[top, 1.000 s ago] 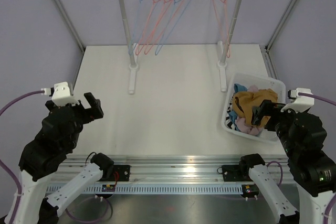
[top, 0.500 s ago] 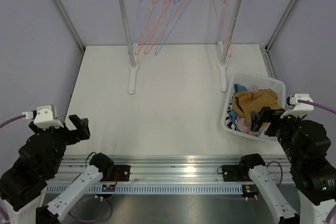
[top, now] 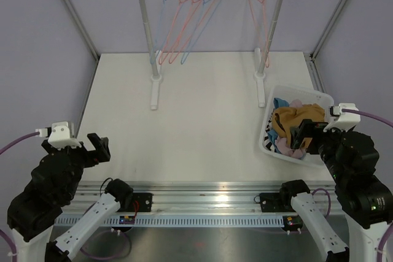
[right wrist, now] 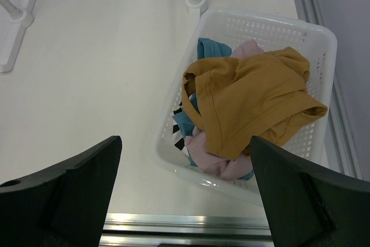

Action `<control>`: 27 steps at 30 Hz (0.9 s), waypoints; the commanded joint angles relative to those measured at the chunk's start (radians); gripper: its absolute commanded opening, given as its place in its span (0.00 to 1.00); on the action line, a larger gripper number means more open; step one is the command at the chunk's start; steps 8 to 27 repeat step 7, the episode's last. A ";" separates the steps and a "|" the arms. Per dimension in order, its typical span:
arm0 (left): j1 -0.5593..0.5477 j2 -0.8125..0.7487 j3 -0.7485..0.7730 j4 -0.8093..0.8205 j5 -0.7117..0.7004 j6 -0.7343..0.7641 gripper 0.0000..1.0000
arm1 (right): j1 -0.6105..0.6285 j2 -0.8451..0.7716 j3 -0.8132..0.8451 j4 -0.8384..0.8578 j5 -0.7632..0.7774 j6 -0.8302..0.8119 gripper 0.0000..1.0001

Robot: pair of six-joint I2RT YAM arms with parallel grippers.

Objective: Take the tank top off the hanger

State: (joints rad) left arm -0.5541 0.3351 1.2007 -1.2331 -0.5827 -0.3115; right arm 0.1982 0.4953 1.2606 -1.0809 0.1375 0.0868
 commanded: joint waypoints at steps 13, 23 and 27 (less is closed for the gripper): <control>0.003 -0.005 -0.035 0.096 -0.006 0.026 0.99 | 0.003 0.035 -0.052 0.087 0.002 0.025 0.99; 0.003 -0.005 -0.035 0.096 -0.006 0.026 0.99 | 0.003 0.035 -0.052 0.087 0.002 0.025 0.99; 0.003 -0.005 -0.035 0.096 -0.006 0.026 0.99 | 0.003 0.035 -0.052 0.087 0.002 0.025 0.99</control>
